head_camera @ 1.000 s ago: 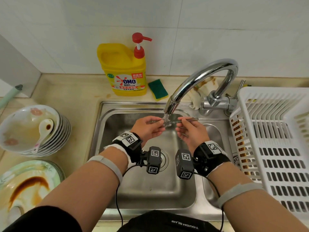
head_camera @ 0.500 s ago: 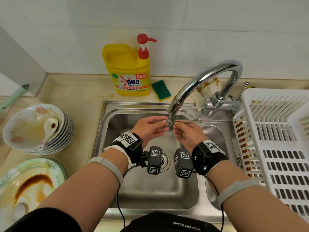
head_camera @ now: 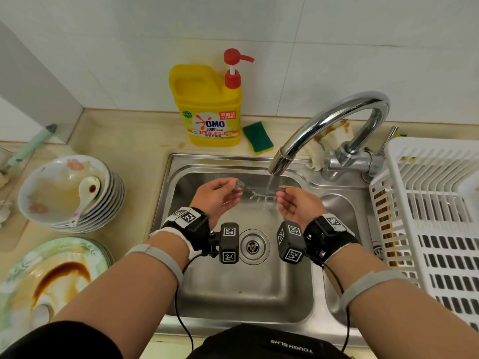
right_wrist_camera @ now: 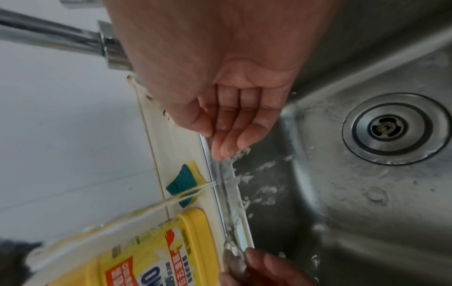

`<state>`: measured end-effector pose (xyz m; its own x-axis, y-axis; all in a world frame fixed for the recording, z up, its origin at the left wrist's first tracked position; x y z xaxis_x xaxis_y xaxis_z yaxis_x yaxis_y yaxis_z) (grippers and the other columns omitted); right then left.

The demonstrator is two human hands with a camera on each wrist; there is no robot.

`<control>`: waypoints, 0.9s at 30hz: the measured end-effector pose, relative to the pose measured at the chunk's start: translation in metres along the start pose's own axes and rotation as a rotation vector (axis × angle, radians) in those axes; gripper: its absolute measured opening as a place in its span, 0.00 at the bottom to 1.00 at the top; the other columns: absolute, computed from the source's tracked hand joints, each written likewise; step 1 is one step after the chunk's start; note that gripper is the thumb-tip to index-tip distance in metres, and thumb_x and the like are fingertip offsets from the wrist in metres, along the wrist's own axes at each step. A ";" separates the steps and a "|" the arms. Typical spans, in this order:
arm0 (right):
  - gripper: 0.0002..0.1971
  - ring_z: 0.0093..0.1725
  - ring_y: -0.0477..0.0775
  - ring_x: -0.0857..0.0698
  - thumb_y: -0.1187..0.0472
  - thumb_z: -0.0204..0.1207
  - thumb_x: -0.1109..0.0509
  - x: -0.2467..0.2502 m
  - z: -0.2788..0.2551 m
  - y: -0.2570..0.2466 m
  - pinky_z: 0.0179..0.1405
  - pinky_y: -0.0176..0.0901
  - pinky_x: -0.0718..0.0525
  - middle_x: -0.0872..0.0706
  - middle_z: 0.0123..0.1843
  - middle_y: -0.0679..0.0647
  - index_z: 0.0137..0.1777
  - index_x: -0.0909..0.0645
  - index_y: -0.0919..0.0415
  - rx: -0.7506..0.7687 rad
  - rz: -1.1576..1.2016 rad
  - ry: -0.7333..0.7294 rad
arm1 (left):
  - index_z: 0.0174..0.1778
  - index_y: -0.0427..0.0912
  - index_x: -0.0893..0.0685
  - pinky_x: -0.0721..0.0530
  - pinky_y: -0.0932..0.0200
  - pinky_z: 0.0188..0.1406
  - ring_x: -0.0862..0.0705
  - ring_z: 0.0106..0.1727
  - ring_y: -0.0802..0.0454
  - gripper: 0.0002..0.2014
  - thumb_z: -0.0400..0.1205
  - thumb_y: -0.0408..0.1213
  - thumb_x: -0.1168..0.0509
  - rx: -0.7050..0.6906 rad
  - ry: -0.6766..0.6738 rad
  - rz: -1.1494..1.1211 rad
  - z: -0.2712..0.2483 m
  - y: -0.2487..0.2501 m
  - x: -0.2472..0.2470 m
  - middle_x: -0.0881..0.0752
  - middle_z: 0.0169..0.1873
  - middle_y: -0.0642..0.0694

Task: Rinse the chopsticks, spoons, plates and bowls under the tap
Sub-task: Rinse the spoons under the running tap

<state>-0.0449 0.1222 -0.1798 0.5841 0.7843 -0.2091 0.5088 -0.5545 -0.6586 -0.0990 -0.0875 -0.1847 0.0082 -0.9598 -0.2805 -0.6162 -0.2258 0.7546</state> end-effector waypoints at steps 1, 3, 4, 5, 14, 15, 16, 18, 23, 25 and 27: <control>0.08 0.36 0.51 0.13 0.69 0.85 0.35 -0.002 -0.001 0.000 0.40 0.40 0.11 0.10 0.40 0.59 0.53 0.12 0.66 0.011 -0.006 -0.019 | 0.60 0.36 0.13 0.11 0.57 0.51 0.10 0.47 0.49 0.08 0.87 0.33 0.32 0.003 0.008 -0.014 0.000 0.001 0.001 0.09 0.45 0.41; 0.07 0.36 0.51 0.13 0.70 0.85 0.34 -0.007 -0.002 0.000 0.42 0.41 0.12 0.10 0.40 0.59 0.51 0.13 0.65 0.027 -0.019 -0.040 | 0.59 0.37 0.13 0.11 0.57 0.50 0.11 0.46 0.50 0.08 0.86 0.33 0.31 0.002 0.015 -0.019 -0.001 0.002 0.002 0.09 0.44 0.42; 0.06 0.35 0.50 0.13 0.70 0.85 0.33 -0.010 -0.003 0.000 0.41 0.41 0.12 0.10 0.39 0.59 0.50 0.14 0.64 0.032 -0.034 -0.042 | 0.58 0.37 0.13 0.11 0.57 0.50 0.11 0.46 0.50 0.07 0.86 0.33 0.31 0.000 0.016 -0.014 -0.001 0.003 0.002 0.09 0.44 0.43; 0.05 0.34 0.50 0.13 0.70 0.85 0.32 -0.012 -0.003 -0.001 0.39 0.40 0.12 0.10 0.38 0.58 0.49 0.15 0.63 0.036 -0.053 -0.043 | 0.57 0.37 0.13 0.11 0.57 0.49 0.11 0.46 0.50 0.07 0.86 0.34 0.31 -0.001 0.017 -0.010 -0.001 0.003 0.002 0.10 0.43 0.43; 0.06 0.42 0.52 0.07 0.65 0.87 0.33 -0.023 -0.006 0.005 0.45 0.38 0.09 0.06 0.47 0.61 0.55 0.15 0.66 0.091 -0.090 -0.178 | 0.58 0.37 0.14 0.11 0.55 0.48 0.14 0.41 0.51 0.07 0.88 0.36 0.33 0.001 0.151 -0.103 0.002 0.006 0.012 0.11 0.38 0.45; 0.08 0.44 0.52 0.06 0.64 0.88 0.34 -0.023 -0.006 0.005 0.45 0.38 0.08 0.06 0.49 0.62 0.57 0.15 0.67 0.095 -0.090 -0.189 | 0.58 0.37 0.14 0.11 0.56 0.47 0.14 0.40 0.51 0.08 0.88 0.36 0.33 -0.003 0.159 -0.111 0.002 0.006 0.013 0.11 0.38 0.45; 0.10 0.46 0.53 0.06 0.62 0.89 0.36 -0.023 -0.007 0.005 0.46 0.38 0.08 0.06 0.50 0.62 0.58 0.15 0.67 0.097 -0.090 -0.199 | 0.58 0.37 0.13 0.11 0.56 0.47 0.14 0.40 0.51 0.08 0.88 0.36 0.33 -0.005 0.166 -0.119 0.002 0.005 0.014 0.11 0.38 0.45; 0.12 0.47 0.53 0.06 0.61 0.90 0.38 -0.025 -0.008 0.004 0.45 0.38 0.09 0.06 0.51 0.62 0.60 0.15 0.67 0.094 -0.084 -0.211 | 0.55 0.38 0.12 0.11 0.56 0.47 0.14 0.39 0.52 0.08 0.89 0.36 0.35 -0.007 0.180 -0.136 0.002 0.004 0.015 0.11 0.38 0.45; 0.08 0.39 0.50 0.12 0.63 0.86 0.30 -0.028 -0.007 0.004 0.39 0.39 0.12 0.09 0.42 0.56 0.58 0.12 0.65 0.101 -0.109 -0.164 | 0.52 0.40 0.11 0.11 0.56 0.50 0.14 0.39 0.52 0.11 0.91 0.38 0.38 0.005 0.207 -0.129 0.002 0.002 0.016 0.12 0.38 0.45; 0.05 0.39 0.50 0.12 0.64 0.84 0.28 -0.027 -0.006 0.003 0.39 0.39 0.13 0.09 0.40 0.55 0.54 0.11 0.63 0.111 -0.124 -0.150 | 0.52 0.39 0.10 0.10 0.57 0.48 0.13 0.40 0.51 0.11 0.91 0.37 0.38 0.023 0.206 -0.124 0.002 0.001 0.015 0.12 0.38 0.44; 0.03 0.38 0.51 0.12 0.64 0.83 0.27 -0.024 -0.006 0.001 0.37 0.39 0.13 0.09 0.38 0.55 0.49 0.11 0.61 0.121 -0.109 -0.128 | 0.53 0.38 0.11 0.09 0.58 0.44 0.12 0.40 0.50 0.09 0.90 0.36 0.36 0.040 0.193 -0.110 0.003 -0.002 0.011 0.11 0.39 0.43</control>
<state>-0.0545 0.1010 -0.1706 0.4404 0.8713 -0.2167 0.4806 -0.4326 -0.7628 -0.1001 -0.0975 -0.1910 0.2254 -0.9446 -0.2385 -0.6338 -0.3281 0.7005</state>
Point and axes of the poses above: each hand's wrist, its own z-axis towards the middle knuckle, its own x-axis out of the back of the hand, y = z × x, the point moved 3 cm from there along z, towards the middle knuckle
